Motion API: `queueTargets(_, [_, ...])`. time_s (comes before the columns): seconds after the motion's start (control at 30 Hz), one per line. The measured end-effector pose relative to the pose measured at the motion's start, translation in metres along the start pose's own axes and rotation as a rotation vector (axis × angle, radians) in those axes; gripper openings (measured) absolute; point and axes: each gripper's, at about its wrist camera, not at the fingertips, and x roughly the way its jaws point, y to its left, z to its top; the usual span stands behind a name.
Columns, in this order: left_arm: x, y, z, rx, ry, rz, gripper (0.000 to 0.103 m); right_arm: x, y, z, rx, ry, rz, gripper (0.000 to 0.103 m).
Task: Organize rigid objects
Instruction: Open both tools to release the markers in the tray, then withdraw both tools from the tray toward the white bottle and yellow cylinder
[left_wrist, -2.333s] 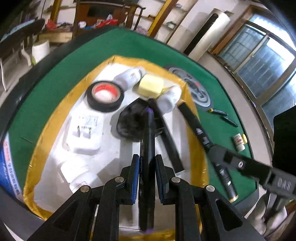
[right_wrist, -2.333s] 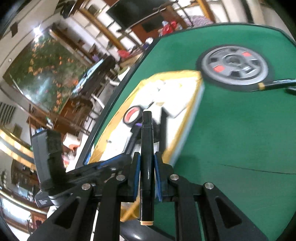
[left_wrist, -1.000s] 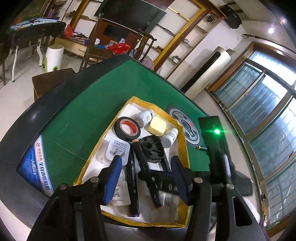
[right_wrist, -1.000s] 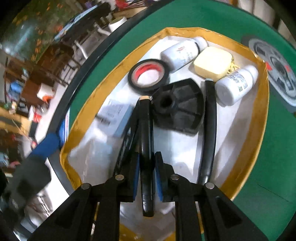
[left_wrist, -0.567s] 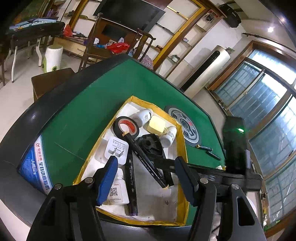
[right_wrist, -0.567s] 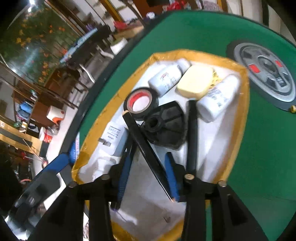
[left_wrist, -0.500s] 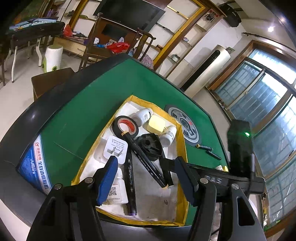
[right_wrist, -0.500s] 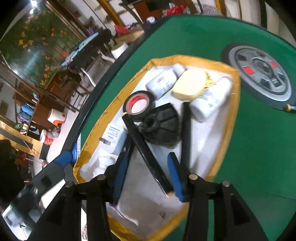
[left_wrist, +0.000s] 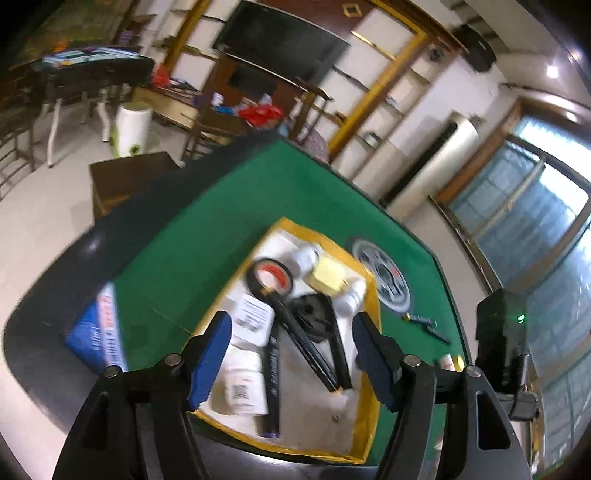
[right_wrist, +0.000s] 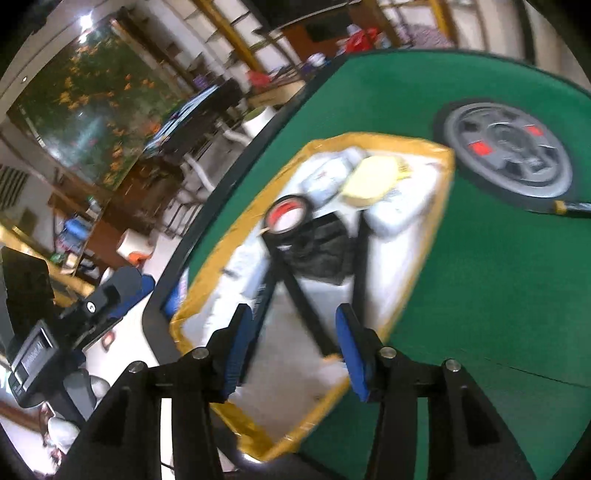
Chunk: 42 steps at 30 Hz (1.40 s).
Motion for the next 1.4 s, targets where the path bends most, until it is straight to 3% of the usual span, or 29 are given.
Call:
queueTargets(0.17, [-0.007, 0.01, 0.002, -0.012, -0.019, 0.013, 0.075, 0.041, 0.026, 0.011, -0.089, 0.086, -0.056, 0.047])
queueTargets(0.3, [-0.001, 0.013, -0.001, -0.007, 0.003, -0.004, 0.075, 0.072, 0.027, 0.016, -0.08, 0.147, -0.131, 0.048])
queueTargets(0.43, [0.008, 0.018, -0.001, -0.013, 0.023, -0.023, 0.075, 0.081, 0.029, 0.012, -0.054, 0.209, -0.087, 0.048])
queueTargets(0.57, [0.011, 0.02, 0.0, -0.006, 0.028, -0.031, 0.075, 0.086, 0.036, -0.002, -0.021, 0.286, 0.023, 0.048])
queueTargets(0.7, [0.008, 0.016, -0.002, 0.031, 0.015, -0.012, 0.075, 0.055, 0.037, 0.0, -0.066, 0.14, -0.068, 0.048])
queueTargets(0.83, [0.003, -0.002, -0.008, 0.115, -0.035, 0.046, 0.075, -0.009, 0.039, -0.006, -0.153, -0.169, -0.225, 0.048])
queueTargets(0.9, [-0.002, -0.022, -0.015, 0.2, -0.104, 0.113, 0.075, -0.045, 0.048, -0.025, -0.234, -0.385, -0.358, 0.07])
queueTargets(0.93, [-0.005, -0.032, -0.018, 0.243, -0.142, 0.145, 0.076, -0.056, 0.049, -0.032, -0.247, -0.462, -0.4, 0.096])
queueTargets(0.97, [-0.008, -0.043, -0.023, 0.289, -0.18, 0.174, 0.078, -0.068, 0.045, -0.04, -0.246, -0.548, -0.436, 0.103])
queueTargets(1.0, [-0.01, -0.056, -0.028, 0.337, -0.217, 0.195, 0.088, -0.075, 0.041, -0.049, -0.237, -0.611, -0.452, 0.103])
queueTargets(1.03, [-0.011, -0.068, -0.033, 0.375, -0.242, 0.197, 0.102, -0.08, 0.034, -0.053, -0.219, -0.637, -0.459, 0.103])
queueTargets(1.1, [-0.01, -0.086, -0.041, 0.425, -0.244, 0.157, 0.103, -0.08, 0.016, -0.054, -0.166, -0.596, -0.496, 0.103])
queueTargets(1.2, [0.004, -0.109, -0.051, 0.483, -0.16, 0.096, 0.102, -0.079, -0.003, -0.06, -0.115, -0.578, -0.563, 0.103])
queueTargets(1.4, [0.024, -0.142, -0.067, 0.522, -0.075, 0.086, 0.102, -0.091, -0.029, -0.077, -0.113, -0.595, -0.674, 0.103])
